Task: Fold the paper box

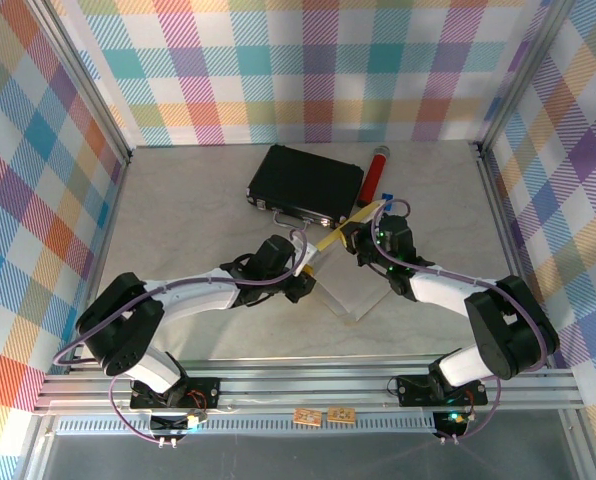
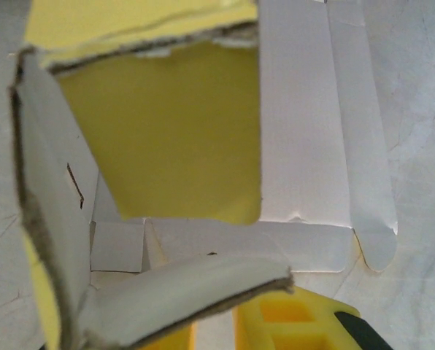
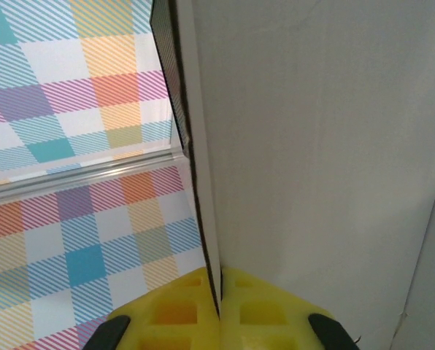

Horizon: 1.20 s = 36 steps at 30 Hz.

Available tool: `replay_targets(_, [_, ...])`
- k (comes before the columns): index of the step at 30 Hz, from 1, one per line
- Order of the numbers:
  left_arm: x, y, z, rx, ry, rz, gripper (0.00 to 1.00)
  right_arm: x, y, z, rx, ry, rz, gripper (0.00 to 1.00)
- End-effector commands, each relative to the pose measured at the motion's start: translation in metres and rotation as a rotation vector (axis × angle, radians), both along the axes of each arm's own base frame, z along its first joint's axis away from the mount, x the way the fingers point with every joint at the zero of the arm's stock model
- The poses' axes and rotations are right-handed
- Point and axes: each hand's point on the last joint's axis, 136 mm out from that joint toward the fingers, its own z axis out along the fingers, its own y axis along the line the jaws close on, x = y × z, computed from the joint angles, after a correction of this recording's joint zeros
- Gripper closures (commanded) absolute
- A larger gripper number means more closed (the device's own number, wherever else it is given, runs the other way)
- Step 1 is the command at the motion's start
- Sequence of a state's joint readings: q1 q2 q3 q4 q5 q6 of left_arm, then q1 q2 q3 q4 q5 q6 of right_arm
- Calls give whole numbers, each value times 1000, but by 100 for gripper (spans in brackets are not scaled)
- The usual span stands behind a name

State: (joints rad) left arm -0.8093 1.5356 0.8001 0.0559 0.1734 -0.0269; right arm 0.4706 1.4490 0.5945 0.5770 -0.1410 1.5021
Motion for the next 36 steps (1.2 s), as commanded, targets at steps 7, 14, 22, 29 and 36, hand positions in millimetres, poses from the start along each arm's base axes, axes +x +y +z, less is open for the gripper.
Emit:
replay_targets(7, [14, -29, 42, -178, -42, 24, 80, -10, 0, -33, -44, 106, 20, 100])
replay_targets(14, [21, -24, 49, -204, 21, 81, 82, -6, 2, -32, -41, 109, 20, 100])
replay_targets(22, [33, -26, 54, -257, 56, 150, 84, 0, 2, -28, -16, 105, 0, 100])
replay_targets(29, [33, -30, 48, -297, 54, 192, 81, 4, 2, -27, -9, 98, -6, 100])
replay_targets(36, [27, -35, 49, -305, 29, 171, 80, 4, 2, -30, -7, 95, -6, 100])
